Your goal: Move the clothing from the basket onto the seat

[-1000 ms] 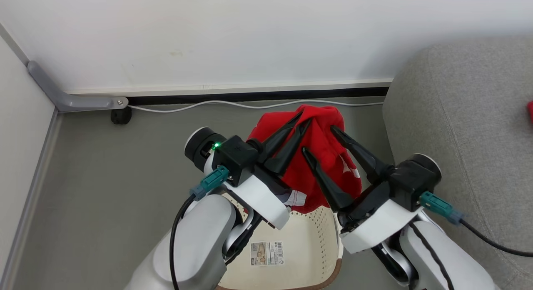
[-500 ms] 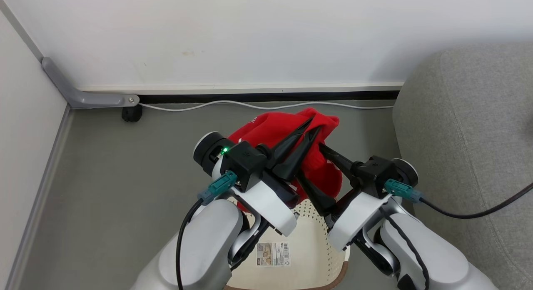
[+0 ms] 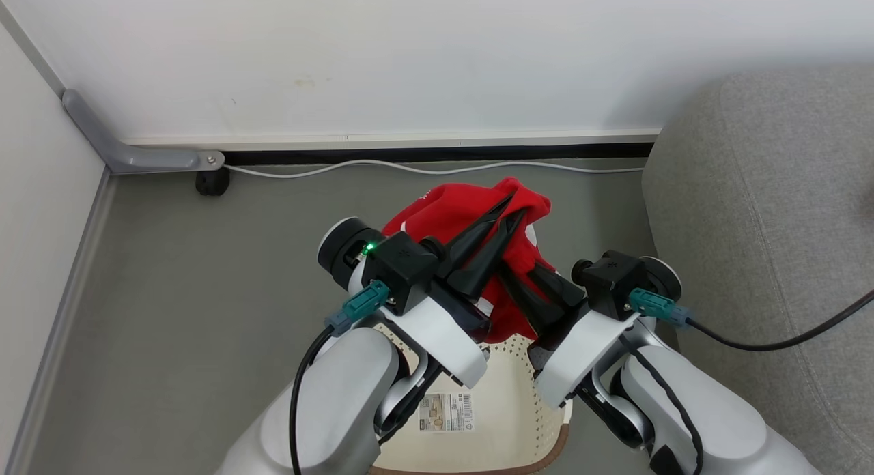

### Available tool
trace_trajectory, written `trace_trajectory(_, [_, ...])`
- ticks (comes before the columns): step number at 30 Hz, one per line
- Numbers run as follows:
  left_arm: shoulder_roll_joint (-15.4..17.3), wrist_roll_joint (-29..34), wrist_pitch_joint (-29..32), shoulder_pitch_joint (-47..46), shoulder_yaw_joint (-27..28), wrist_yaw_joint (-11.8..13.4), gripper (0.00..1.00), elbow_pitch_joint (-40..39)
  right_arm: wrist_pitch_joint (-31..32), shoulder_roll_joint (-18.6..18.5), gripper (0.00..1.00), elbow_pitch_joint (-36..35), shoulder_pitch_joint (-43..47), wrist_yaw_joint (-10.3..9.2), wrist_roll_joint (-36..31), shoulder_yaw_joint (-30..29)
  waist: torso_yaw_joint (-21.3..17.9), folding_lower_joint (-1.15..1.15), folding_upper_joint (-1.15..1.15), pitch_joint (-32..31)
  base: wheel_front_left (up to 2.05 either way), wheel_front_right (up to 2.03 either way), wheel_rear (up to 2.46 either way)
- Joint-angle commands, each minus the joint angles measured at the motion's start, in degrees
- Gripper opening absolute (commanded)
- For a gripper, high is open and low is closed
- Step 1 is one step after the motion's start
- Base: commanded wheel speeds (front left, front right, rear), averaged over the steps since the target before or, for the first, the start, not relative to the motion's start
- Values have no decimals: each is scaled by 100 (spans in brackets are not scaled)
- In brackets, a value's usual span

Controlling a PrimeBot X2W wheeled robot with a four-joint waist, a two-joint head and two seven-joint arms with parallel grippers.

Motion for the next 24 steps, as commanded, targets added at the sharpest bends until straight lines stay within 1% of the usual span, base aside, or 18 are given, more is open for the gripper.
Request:
trace_trajectory(1, [35, -1, -34, -167, 190, 31, 0, -123, -34, 62, 0, -113, -93, 8, 46, -4, -5, 0, 0, 2, 0, 0, 0])
trace_trajectory(5, [35, -23, -34, -123, 171, -8, 0, -30, -34, 72, 0, -206, -13, 8, 62, -152, -35, 0, 0, 3, 0, 0, 0])
trace_trajectory(6, [35, -21, -34, -110, 173, -21, 32, -2, -34, 69, 0, -240, 17, 8, 55, -212, -47, 0, 0, 6, 0, 0, 0])
trace_trajectory(7, [35, -37, -34, -91, 169, -39, 92, 38, -34, 65, 0, -275, 54, 8, 50, -278, -60, 0, 0, 9, 0, 0, 0])
trace_trajectory(8, [35, -51, -34, -77, 176, -55, 100, 69, -34, 59, 0, -319, 90, 8, 34, -355, -75, 0, 0, 15, 0, 0, 0])
trace_trajectory(16, [84, -42, -34, -13, 218, -170, 100, 292, -34, -38, 0, -564, 395, 8, -177, -1000, -319, 0, 0, 105, 0, 0, 0])
trace_trajectory(24, [194, 6, -34, 54, 217, -219, 100, 365, -34, -116, 0, -833, 677, 8, -402, -1778, -757, 0, 0, 152, 0, 0, 0])
